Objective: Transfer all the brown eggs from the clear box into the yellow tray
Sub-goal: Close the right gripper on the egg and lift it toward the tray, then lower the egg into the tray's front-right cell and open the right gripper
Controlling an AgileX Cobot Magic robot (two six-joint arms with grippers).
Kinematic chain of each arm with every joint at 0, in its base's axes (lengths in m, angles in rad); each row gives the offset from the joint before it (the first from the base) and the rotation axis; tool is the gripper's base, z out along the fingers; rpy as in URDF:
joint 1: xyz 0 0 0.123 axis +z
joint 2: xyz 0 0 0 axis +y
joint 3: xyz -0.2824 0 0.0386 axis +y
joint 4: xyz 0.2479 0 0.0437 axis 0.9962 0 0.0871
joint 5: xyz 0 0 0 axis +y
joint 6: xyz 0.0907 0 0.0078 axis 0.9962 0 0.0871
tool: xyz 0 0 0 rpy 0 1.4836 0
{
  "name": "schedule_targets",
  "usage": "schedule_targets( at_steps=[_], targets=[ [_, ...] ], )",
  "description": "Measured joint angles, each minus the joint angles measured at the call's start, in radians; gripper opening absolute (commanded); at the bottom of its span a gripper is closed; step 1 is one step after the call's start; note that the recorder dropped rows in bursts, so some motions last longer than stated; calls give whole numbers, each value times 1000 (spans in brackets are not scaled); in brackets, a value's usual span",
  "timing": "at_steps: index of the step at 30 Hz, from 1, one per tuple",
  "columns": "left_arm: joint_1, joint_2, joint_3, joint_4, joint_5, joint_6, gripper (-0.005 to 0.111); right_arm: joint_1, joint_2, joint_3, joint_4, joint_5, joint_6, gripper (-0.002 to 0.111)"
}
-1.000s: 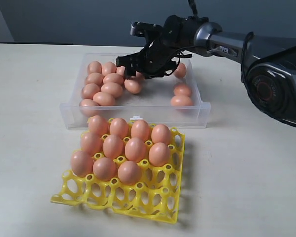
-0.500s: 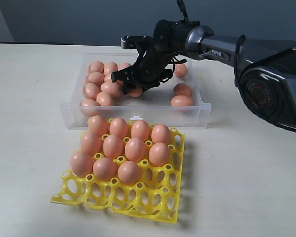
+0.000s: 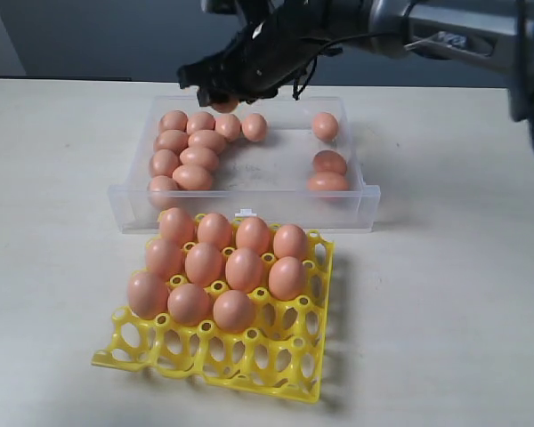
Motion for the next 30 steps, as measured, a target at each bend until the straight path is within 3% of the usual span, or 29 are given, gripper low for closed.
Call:
schedule_targets(
  at_steps=[7,13,21,30],
  targets=[
    [0,0,0,0,0,0,0,180,-461,600,23,-574,-29,0],
    [0,0,0,0,0,0,0,295,-809,1072,84,-826,-31,0],
    [0,0,0,0,0,0,0,396,-1013,1399,114,-905,-18,0],
    [0,0,0,0,0,0,0,530,-979,1601,114,-1316,23,0]
  ],
)
